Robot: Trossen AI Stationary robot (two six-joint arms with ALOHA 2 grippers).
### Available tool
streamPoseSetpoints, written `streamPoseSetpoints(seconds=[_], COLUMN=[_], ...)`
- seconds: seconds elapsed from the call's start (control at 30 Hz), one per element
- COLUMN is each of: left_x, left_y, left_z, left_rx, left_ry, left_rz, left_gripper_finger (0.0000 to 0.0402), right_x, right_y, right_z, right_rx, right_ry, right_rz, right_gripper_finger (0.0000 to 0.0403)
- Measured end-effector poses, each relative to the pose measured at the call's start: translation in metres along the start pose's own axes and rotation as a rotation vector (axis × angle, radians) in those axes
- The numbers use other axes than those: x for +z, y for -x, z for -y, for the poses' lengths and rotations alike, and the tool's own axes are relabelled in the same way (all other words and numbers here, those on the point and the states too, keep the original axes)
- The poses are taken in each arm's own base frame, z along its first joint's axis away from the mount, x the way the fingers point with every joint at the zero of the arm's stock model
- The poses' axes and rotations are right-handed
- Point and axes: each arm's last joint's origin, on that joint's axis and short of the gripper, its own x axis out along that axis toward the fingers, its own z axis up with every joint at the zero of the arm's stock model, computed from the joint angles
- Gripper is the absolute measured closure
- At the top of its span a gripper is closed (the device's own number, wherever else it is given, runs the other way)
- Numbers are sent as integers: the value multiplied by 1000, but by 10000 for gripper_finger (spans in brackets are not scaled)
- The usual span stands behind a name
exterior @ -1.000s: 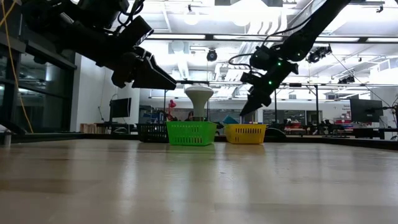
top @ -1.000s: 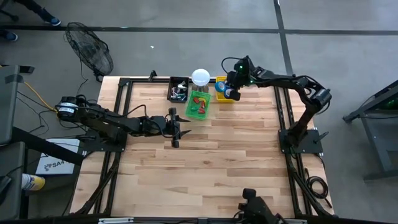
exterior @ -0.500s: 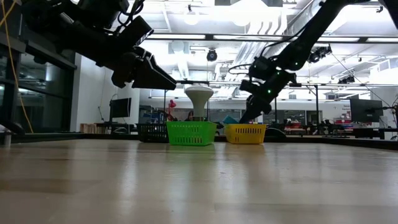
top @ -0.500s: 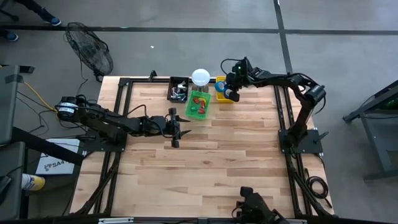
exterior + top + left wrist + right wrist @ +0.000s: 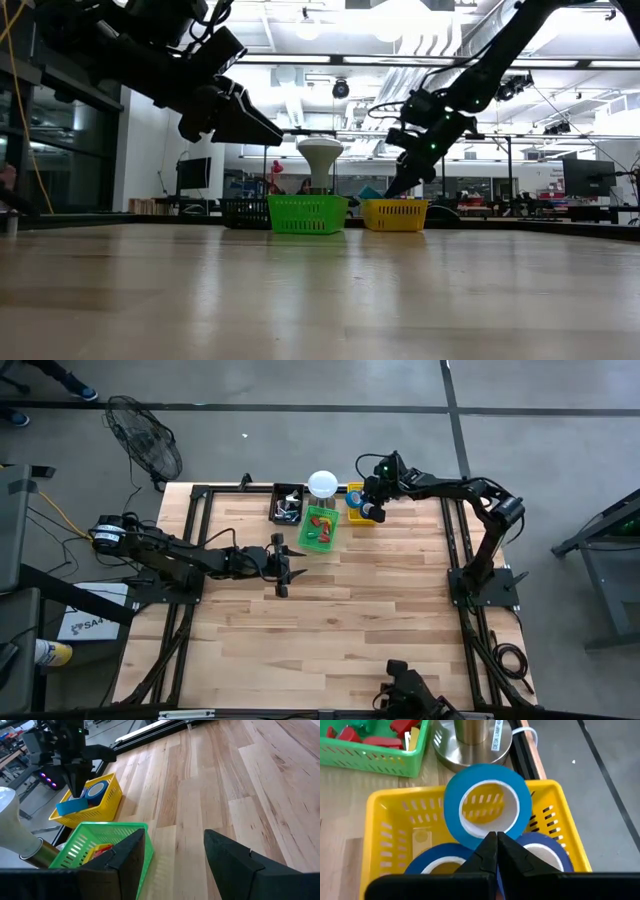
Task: Pick and place Stapler, Stapler remover, tape
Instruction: Put the light blue tape into the yellow bin
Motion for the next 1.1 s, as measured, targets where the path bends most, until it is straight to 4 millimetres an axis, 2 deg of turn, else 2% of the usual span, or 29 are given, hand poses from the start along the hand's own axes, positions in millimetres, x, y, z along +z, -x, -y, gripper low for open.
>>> streamPoseSetpoints(seconds=[0.4,0.7,1.1], left_x=[0,0,0], left_y=[0,0,0], left_z=[0,0,0], left_rx=[0,0,0], left_ry=[1,1,1], left_rz=[0,1,1], left_gripper_finger=[204,204,204], right_x=[0,-8,-7], right_y=[0,-19,-20], right_z=[0,0,-1], right_rx=[7,18,8], right_ry=[0,-1,-5], right_rz=[3,1,-2], right_gripper_finger=[403,402,403])
